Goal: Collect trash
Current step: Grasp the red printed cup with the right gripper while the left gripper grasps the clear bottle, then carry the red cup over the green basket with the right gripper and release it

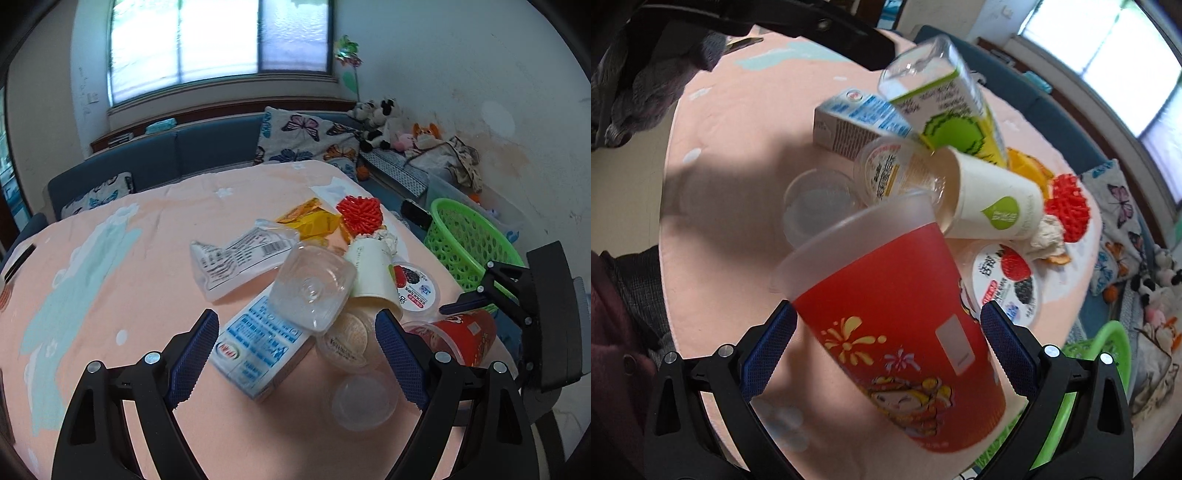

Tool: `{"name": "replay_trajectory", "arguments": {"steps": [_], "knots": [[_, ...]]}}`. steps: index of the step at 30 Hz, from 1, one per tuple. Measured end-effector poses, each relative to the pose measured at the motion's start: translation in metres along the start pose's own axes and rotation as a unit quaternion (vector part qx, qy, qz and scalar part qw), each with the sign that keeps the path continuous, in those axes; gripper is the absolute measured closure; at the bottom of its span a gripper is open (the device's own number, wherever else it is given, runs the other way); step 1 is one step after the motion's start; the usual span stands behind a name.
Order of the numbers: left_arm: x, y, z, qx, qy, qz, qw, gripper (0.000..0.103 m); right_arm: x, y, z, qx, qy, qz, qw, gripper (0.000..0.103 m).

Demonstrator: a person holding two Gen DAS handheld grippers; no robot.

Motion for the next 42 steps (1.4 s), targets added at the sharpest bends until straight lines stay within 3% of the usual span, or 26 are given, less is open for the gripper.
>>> {"name": "replay_trajectory", "arguments": {"steps": [12, 21, 27, 36, 42], "knots": [[0.024, -0.043, 0.013, -0.021, -0.081, -0.005, 0.9965, 0.019, -0.007, 0.004, 0.010, 0.018, -0.023, 0.003, 1.000, 0.019], [0.027, -0.060, 0.014, -0.065, -0.091, -0.023, 0.9934, 0.046, -0.009, 0.021, 0.013, 0.037, -0.095, 0.020, 0.995, 0.028], [0.026, -0.065, 0.014, -0.073, -0.086, -0.030, 0.9932, 0.056, -0.011, 0.034, 0.009, 0.044, -0.142, 0.040, 0.988, 0.029], [0.028, -0.042, 0.011, -0.056, -0.072, -0.007, 0.9959, 0.059, -0.019, 0.069, 0.029, 0.025, -0.230, 0.092, 0.969, 0.029], [0.040, -0.009, 0.009, -0.056, -0.055, 0.022, 0.9967, 0.060, -0.038, 0.101, 0.072, -0.034, -0.298, 0.115, 0.947, 0.029]]}}
Point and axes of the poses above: each gripper's, at about its wrist camera, not at the fingertips, and y roughly against the way its jaws point, z to its right, x to its top, the point moved 3 cm from there along -y, roughly the way its jaws point, and after that the axes turned 2 degrees about z, right-handed, at the moved point
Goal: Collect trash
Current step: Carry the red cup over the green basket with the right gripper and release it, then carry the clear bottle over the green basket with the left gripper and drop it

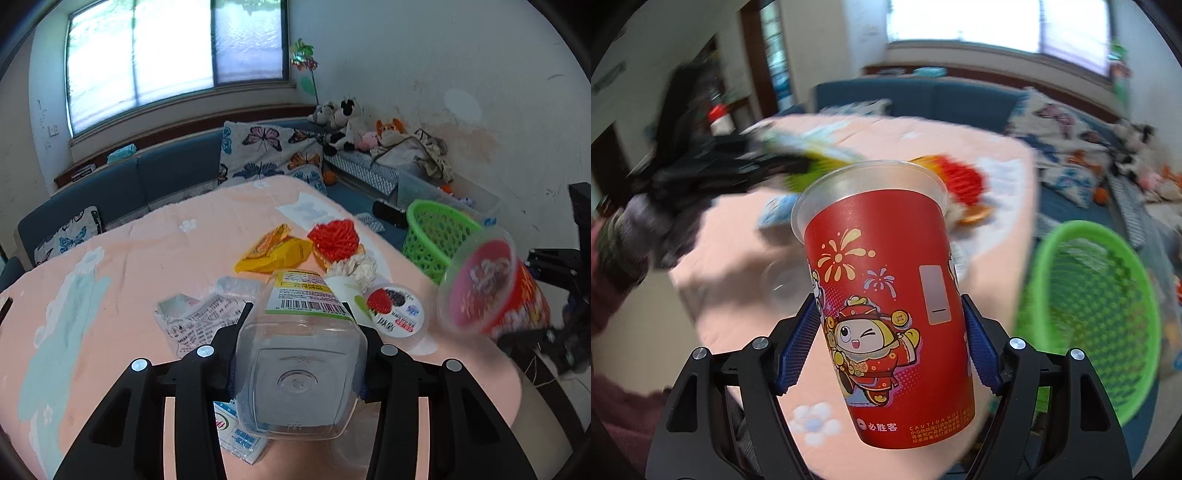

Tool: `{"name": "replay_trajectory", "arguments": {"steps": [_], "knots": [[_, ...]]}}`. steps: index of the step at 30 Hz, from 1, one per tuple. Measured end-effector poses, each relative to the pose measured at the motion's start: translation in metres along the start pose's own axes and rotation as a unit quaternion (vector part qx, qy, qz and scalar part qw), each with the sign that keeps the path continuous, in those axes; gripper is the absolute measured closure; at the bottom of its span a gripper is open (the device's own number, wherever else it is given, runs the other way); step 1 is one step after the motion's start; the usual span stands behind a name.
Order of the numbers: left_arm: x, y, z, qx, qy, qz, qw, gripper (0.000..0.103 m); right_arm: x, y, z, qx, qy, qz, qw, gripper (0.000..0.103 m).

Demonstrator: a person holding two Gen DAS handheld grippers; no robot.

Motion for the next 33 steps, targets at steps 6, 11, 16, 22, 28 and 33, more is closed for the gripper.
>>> {"name": "replay_trajectory", "arguments": {"steps": [6, 11, 16, 22, 28, 33], "knots": [[0.015, 0.026, 0.009, -0.006, 0.002, 0.028, 0.9996, 0.060, 0.007, 0.010, 0.069, -0.082, -0.064, 0.005, 0.995, 0.029], [0.026, 0.033, 0.017, -0.015, -0.003, 0.039, 0.9991, 0.060, 0.001, -0.002, 0.130, -0.123, -0.121, -0.020, 0.985, 0.029], [0.033, 0.029, 0.023, -0.027, 0.003, 0.043, 0.9987, 0.060, -0.020, -0.032, 0.171, -0.127, -0.173, -0.081, 0.973, 0.029], [0.040, 0.018, 0.033, -0.035, -0.005, 0.037, 0.9987, 0.060, -0.031, -0.055, 0.193, -0.125, -0.215, -0.111, 0.962, 0.029], [0.046, 0.010, 0.041, -0.048, -0.004, 0.037, 0.9982, 0.060, -0.031, -0.053, 0.193, -0.134, -0.219, -0.110, 0.960, 0.029], [0.051, 0.004, 0.058, -0.062, -0.014, 0.037, 0.9973, 0.060, -0.031, -0.031, 0.197, -0.140, -0.221, -0.088, 0.961, 0.029]]}}
Point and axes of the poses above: each gripper's, at about its wrist camera, not at the fingertips, and y roughly against the way its jaws point, z to its right, x to its top, the point moved 3 cm from there along -y, roughly the way its jaws point, and after that the axes turned 2 degrees about z, right-handed, at the moved point
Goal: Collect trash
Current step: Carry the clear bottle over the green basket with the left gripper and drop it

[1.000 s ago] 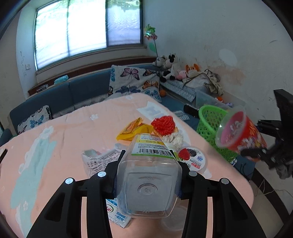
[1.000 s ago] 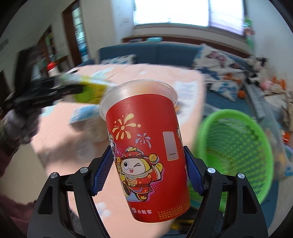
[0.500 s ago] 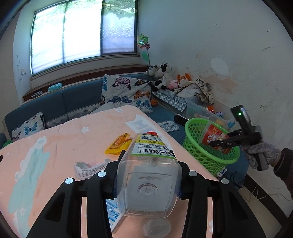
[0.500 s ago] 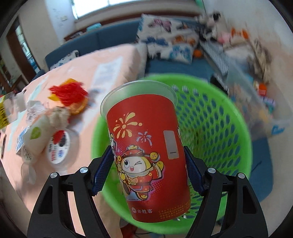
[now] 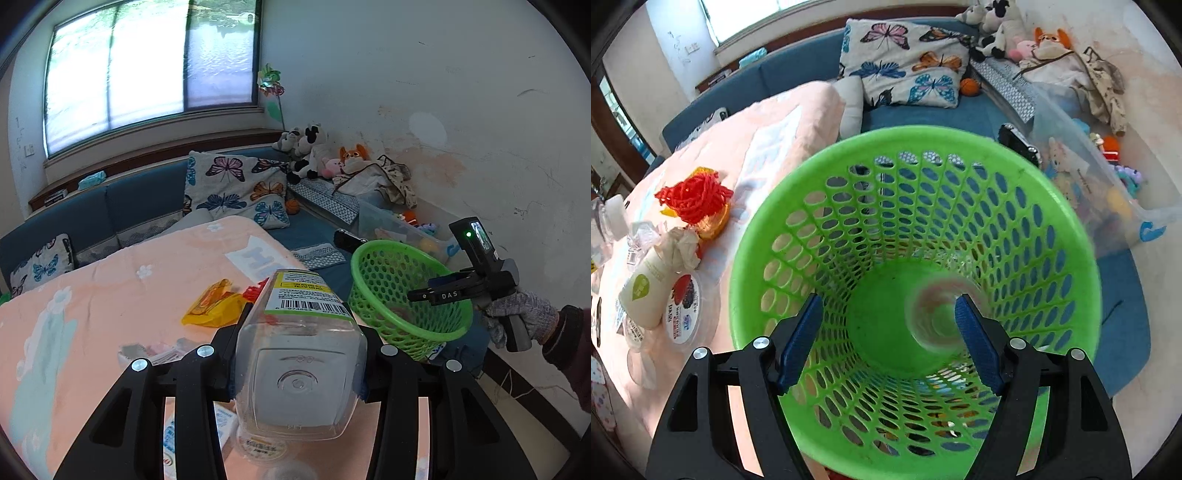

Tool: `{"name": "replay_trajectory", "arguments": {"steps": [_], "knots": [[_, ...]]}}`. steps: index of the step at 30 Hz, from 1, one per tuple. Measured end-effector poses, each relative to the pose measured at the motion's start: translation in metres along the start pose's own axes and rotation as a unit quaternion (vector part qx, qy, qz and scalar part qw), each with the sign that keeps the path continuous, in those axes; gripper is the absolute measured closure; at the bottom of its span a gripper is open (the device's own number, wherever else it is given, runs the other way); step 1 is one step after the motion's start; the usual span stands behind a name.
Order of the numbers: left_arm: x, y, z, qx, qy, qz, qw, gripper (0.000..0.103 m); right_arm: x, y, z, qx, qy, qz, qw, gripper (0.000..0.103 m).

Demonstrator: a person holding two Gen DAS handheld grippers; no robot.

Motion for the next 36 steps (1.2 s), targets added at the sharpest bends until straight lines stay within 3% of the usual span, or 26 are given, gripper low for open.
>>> {"name": "replay_trajectory", "arguments": {"steps": [11, 23, 36], "knots": [[0.014, -0.035, 0.050, -0.047, -0.026, -0.011, 0.9985, 0.060, -0.024, 0.051, 0.009, -0.010, 0.004, 0.043, 0.999, 0.028], [0.021, -0.110, 0.117, -0.103, -0.053, -0.062, 0.9914, 0.059, -0.056, 0.095, 0.022, -0.056, 0.018, 0.082, 0.995, 0.025], [0.002, -0.156, 0.145, -0.106, -0.067, -0.116, 0.9852, 0.059, -0.074, 0.100, 0.029, -0.049, 0.002, 0.083, 0.995, 0.025]]}}
Point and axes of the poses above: each gripper's, at about its wrist camera, not at the fingertips, and y roughly against the way its jaws point, z to its right, x to its top, the point moved 3 cm from there along -y, roughly the way its jaws point, and after that the axes turned 2 degrees about z, right-handed, at the moved point
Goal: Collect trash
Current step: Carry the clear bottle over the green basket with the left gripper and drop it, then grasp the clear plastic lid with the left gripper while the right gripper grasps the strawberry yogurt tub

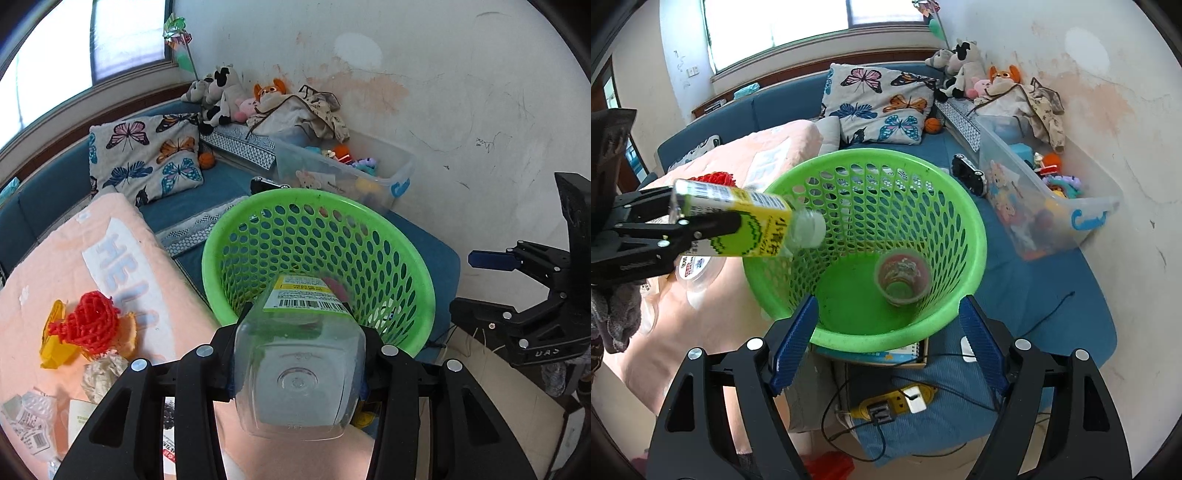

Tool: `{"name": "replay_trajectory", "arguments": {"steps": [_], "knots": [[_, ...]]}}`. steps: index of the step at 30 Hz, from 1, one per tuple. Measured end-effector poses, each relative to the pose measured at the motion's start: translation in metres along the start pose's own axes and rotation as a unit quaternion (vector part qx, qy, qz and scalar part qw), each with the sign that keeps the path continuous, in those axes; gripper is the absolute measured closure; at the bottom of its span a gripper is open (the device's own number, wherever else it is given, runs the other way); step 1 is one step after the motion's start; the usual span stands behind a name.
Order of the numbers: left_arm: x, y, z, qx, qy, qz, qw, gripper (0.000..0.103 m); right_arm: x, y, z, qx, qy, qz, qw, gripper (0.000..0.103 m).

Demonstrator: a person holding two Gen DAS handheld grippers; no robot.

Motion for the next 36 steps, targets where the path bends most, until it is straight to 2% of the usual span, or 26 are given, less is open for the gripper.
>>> {"name": "replay_trajectory", "arguments": {"steps": [3, 8, 16, 26, 36], "knots": [[0.003, 0.000, 0.000, 0.004, 0.003, 0.004, 1.0000, 0.053, 0.000, 0.001, 0.000, 0.001, 0.000, 0.001, 1.000, 0.025], [0.004, 0.012, 0.000, 0.002, 0.004, 0.019, 0.9998, 0.051, 0.000, 0.005, 0.001, 0.003, -0.001, 0.005, 1.000, 0.024], [-0.011, 0.059, -0.012, 0.012, 0.020, 0.053, 0.9983, 0.050, 0.002, 0.018, -0.016, 0.014, 0.006, 0.022, 1.000, 0.024], [-0.060, 0.128, -0.051, 0.065, 0.065, 0.083, 0.9923, 0.048, 0.003, 0.024, -0.071, 0.058, 0.039, 0.034, 0.997, 0.022], [-0.125, 0.187, -0.105, 0.133, 0.127, 0.095, 0.9783, 0.048, 0.002, 0.013, -0.136, 0.100, 0.069, 0.024, 0.992, 0.021]]}}
Point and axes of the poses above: each gripper's, at about its wrist camera, not at the fingertips, and y roughly against the way its jaws point, z to its right, x to its top, the point moved 3 cm from there along -y, roughly the way its jaws point, and after that the axes turned 2 degrees about z, right-handed, at the moved point
